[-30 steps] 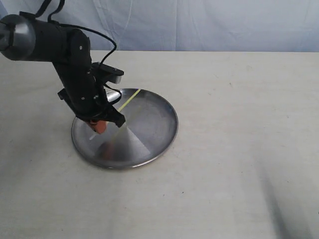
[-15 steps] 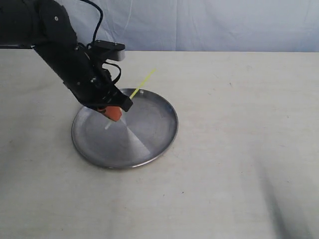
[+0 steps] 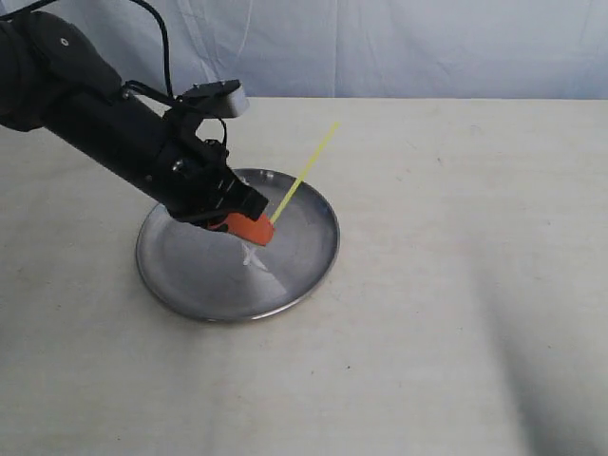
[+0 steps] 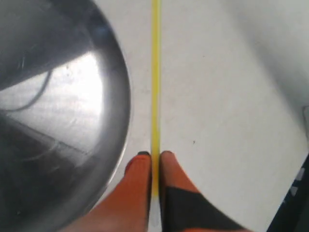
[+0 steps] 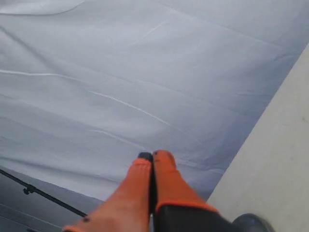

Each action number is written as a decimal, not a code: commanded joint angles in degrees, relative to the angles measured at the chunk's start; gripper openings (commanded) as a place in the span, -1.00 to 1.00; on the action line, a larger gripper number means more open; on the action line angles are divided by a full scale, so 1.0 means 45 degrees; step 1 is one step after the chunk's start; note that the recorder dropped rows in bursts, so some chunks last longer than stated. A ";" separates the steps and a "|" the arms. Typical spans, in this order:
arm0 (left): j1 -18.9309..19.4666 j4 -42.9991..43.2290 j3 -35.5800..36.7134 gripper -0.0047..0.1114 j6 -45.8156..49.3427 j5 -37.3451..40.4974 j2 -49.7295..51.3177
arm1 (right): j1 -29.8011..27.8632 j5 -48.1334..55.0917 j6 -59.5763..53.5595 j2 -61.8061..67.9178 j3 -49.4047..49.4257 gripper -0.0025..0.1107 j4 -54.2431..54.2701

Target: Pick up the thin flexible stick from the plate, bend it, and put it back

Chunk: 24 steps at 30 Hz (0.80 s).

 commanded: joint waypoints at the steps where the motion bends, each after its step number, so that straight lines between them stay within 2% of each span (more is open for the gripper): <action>1: -0.0038 -0.1540 0.0100 -0.92 0.1230 0.0354 -0.0361 | -0.0042 0.1170 0.0173 0.0015 -0.0274 -0.97 0.0051; 3: -0.0038 -0.1946 0.0100 -0.92 0.1562 0.0477 -0.0361 | -0.0042 0.1414 0.0116 0.0744 -0.0620 -0.93 -0.0337; 5: -0.0038 -0.2189 0.0100 -0.92 0.1701 0.0683 -0.0361 | -0.0042 0.2035 0.0002 0.1618 -0.1313 -0.67 -0.0682; 6: -0.0038 -0.2339 0.0100 -0.92 0.1909 0.0861 -0.0361 | -0.0042 0.2289 -0.0355 0.2279 -0.1964 -0.43 -0.0709; 8: -0.0038 -0.2606 0.0100 -0.92 0.1992 0.1296 -0.0361 | -0.0042 0.2376 -0.0948 0.3424 -0.3077 -0.17 -0.0709; 9: -0.0038 -0.2806 0.0100 -0.92 0.2249 0.1463 -0.0361 | -0.0042 0.2520 -0.1319 0.4041 -0.3618 -0.12 -0.0709; 11: -0.0100 -0.3027 0.0100 -0.92 0.2578 0.1660 -0.0361 | -0.0042 0.3079 -0.2253 0.5460 -0.4661 -0.12 -0.0550; 15: -0.0871 -0.3002 0.0100 -0.92 0.2652 0.1578 -0.0361 | -0.0042 0.4164 -0.3559 0.8580 -0.6285 -0.12 -0.0318; 17: -0.1031 -0.2946 0.0100 -0.92 0.2652 0.1496 -0.0361 | -0.0042 0.4764 -0.4818 0.9890 -0.6879 -0.12 0.0619; 19: -0.1031 -0.2946 0.0100 -0.92 0.2652 0.1496 -0.0361 | -0.0042 0.5279 -0.6935 1.0940 -0.7320 -0.12 0.2641; 22: -0.1041 -0.2894 0.0100 -0.92 0.2652 0.1485 -0.0361 | -0.0042 0.6121 -1.1463 1.2184 -0.7566 -0.12 0.6875; 24: -0.1041 -0.2894 0.0100 -0.92 0.2652 0.1485 -0.0361 | -0.0042 0.6815 -1.3372 1.2803 -0.7566 -0.12 0.8666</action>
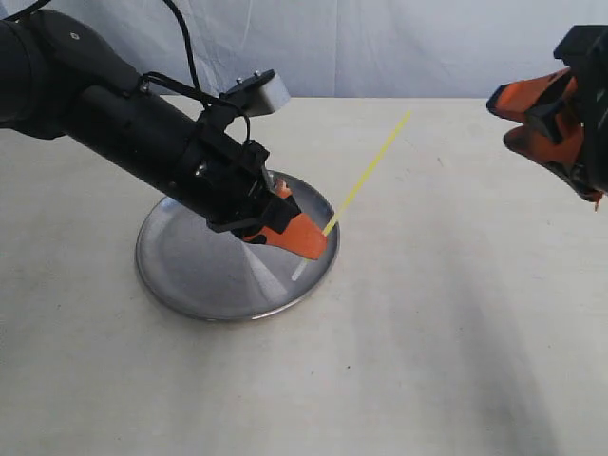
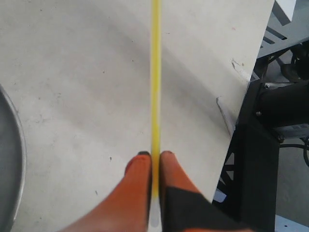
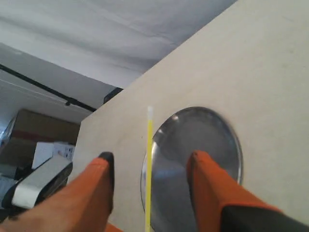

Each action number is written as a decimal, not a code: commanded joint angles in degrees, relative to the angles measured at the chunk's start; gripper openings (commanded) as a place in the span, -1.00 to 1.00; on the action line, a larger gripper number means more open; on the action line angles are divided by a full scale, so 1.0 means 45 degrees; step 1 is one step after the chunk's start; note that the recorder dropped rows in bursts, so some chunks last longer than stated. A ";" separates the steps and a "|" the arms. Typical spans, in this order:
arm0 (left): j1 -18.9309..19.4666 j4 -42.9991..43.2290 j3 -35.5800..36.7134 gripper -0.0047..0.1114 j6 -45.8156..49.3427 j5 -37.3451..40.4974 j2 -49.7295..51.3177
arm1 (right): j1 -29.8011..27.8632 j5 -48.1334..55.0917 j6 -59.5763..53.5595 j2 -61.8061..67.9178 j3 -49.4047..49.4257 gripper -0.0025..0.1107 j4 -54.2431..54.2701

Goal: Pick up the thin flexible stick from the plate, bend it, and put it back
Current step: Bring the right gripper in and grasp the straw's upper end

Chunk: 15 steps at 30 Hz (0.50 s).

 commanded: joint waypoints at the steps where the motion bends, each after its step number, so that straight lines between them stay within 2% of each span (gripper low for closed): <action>1: -0.0072 -0.0128 0.0015 -0.92 0.0068 -0.0032 -0.0101 | -0.0042 0.1634 -0.4530 0.1387 -0.0086 -0.12 0.3960; 2: -0.0072 -0.0128 0.0015 -0.92 0.0068 -0.0068 -0.0101 | -0.0042 0.1995 -0.4864 0.1657 -0.0086 -0.10 0.4269; 5: -0.0072 -0.0155 0.0015 -0.92 0.0068 -0.0064 -0.0101 | -0.0042 0.3453 -0.5581 0.3004 -0.0358 0.23 0.4893; 6: -0.0072 -0.0155 0.0015 -0.92 0.0068 -0.0064 -0.0101 | -0.0042 0.3624 -0.5790 0.3249 -0.0450 0.28 0.5000; 15: -0.0072 -0.0130 0.0015 -0.92 0.0068 -0.0064 -0.0101 | -0.0019 0.3380 -0.7339 0.4572 -0.1240 0.29 0.6382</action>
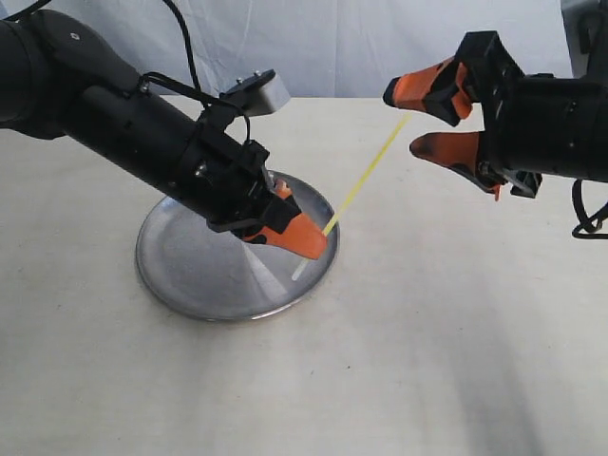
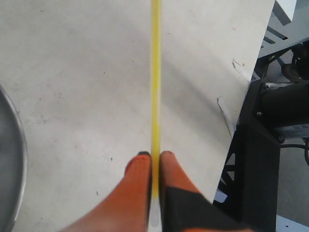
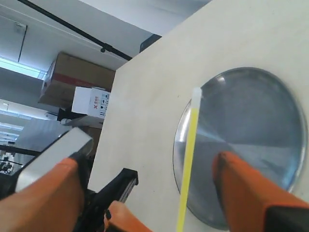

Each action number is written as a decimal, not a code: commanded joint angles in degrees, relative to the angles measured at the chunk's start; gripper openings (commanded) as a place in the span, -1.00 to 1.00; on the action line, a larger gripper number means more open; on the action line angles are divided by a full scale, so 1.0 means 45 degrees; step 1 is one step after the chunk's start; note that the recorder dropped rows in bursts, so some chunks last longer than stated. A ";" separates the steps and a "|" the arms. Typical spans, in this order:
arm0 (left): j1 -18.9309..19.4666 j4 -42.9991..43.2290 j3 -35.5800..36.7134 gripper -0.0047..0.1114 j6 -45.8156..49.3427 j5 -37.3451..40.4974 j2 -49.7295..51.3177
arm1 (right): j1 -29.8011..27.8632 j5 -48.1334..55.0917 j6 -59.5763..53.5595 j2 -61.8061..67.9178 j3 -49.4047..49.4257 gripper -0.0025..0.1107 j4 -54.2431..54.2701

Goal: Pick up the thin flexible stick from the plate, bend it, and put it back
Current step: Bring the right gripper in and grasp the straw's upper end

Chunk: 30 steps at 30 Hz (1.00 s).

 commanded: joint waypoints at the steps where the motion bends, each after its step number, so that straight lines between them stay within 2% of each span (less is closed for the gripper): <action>1: -0.0072 -0.0130 0.0015 -0.92 0.0017 -0.0038 -0.0101 | -0.0024 -0.0128 -0.0638 0.0419 -0.0168 0.29 0.0528; 8: -0.0072 -0.0074 0.0015 -0.92 0.0017 -0.0038 -0.0101 | 0.1299 -0.1324 -0.1588 0.1243 -0.0441 0.28 0.0528; 11: -0.0072 0.0038 0.0015 -0.92 0.0017 0.0009 -0.0101 | 0.1905 -0.2224 -0.1584 0.1476 -0.0918 0.18 0.0528; 15: -0.0072 0.0064 0.0015 -0.92 -0.0006 0.0035 -0.0101 | 0.2379 -0.3245 -0.1584 0.1531 -0.1395 -0.18 0.0528; 17: -0.0072 0.0089 0.0015 -0.92 -0.0006 0.0035 -0.0101 | 0.2482 -0.3669 -0.1584 0.1531 -0.1505 -0.44 0.0528; 20: -0.0072 0.0112 0.0015 -0.92 -0.0006 0.0007 -0.0101 | 0.2514 -0.3786 -0.1584 0.1531 -0.1491 -0.96 0.0528; 30: -0.0072 0.0027 0.0015 -0.92 -0.0126 -0.0073 -0.0101 | 0.2514 -0.3735 -0.1584 0.1531 -0.1491 -0.96 0.0528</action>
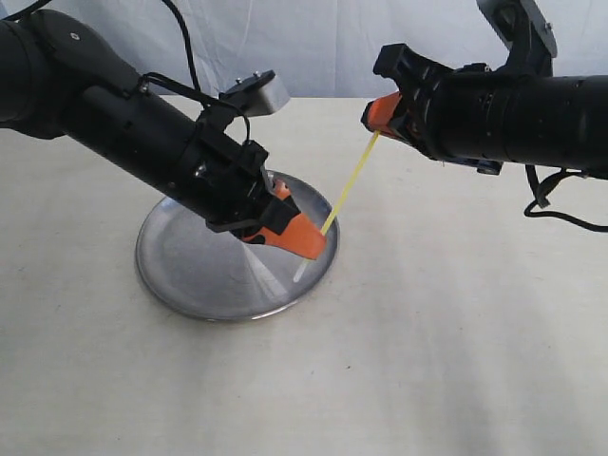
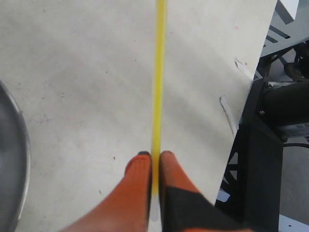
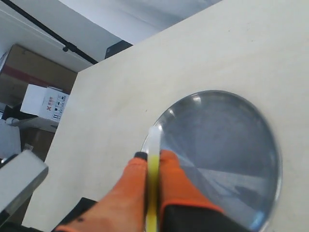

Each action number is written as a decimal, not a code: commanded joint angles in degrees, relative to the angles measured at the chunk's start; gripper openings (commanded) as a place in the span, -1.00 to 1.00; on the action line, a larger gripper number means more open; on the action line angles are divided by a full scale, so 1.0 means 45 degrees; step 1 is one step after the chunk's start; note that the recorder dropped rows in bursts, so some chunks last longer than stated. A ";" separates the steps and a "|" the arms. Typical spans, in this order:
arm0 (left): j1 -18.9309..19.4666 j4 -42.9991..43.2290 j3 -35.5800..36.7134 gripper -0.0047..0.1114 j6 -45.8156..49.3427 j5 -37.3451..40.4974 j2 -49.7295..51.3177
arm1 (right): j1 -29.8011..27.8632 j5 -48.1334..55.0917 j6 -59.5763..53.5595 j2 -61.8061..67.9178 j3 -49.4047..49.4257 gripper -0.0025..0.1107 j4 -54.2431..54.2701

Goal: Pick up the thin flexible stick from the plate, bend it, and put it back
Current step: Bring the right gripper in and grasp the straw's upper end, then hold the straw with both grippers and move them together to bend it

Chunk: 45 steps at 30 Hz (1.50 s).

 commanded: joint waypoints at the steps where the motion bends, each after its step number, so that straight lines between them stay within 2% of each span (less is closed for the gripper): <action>1: -0.0072 -0.0098 0.0015 -0.90 -0.0124 -0.0004 -0.0101 | 0.0001 0.0038 -0.0136 0.0021 -0.0112 -0.96 0.0071; 4: -0.0072 -0.0098 0.0015 -0.73 -0.0124 -0.0004 -0.0101 | 0.0001 0.0173 -0.0136 0.0021 -0.0112 -0.96 0.0071; 9: -0.0072 -0.0118 0.0015 -0.15 -0.0124 -0.0128 -0.0101 | 0.0001 0.0613 -0.0136 0.0021 -0.0112 -0.96 0.0071; 11: -0.0072 -0.0118 0.0015 -0.01 -0.0266 -0.0138 -0.0101 | 0.0001 0.0719 -0.0136 0.0021 -0.0112 -0.96 0.0071; 12: -0.0072 -0.0089 0.0015 0.00 -0.0418 -0.0138 -0.0076 | 0.0001 0.0719 -0.0136 0.0021 -0.0112 -0.96 0.0071; 15: -0.0072 -0.0008 0.0015 -0.13 -0.0447 -0.0138 -0.0006 | 0.0001 0.0773 -0.0060 0.0021 -0.0112 -0.96 0.0071; 22: -0.0072 0.0045 0.0015 -0.92 -0.0417 -0.0283 0.0026 | 0.0001 0.1150 0.0164 0.0021 -0.0112 -0.96 0.0071; 28: -0.0072 -0.0072 0.0015 -0.92 -0.0037 -0.0283 0.0026 | 0.0001 0.1308 0.0164 0.0021 -0.0112 -0.96 0.0071; 36: -0.0072 -0.2337 0.0015 -0.92 0.3680 0.1445 0.0026 | 0.0001 0.1068 -0.0601 0.0021 -0.0112 -0.96 0.0071; 45: -0.0072 -0.2668 0.0015 -0.92 0.5192 0.1565 0.0002 | 0.0001 0.0765 -0.1377 0.0021 -0.0112 -0.96 0.0071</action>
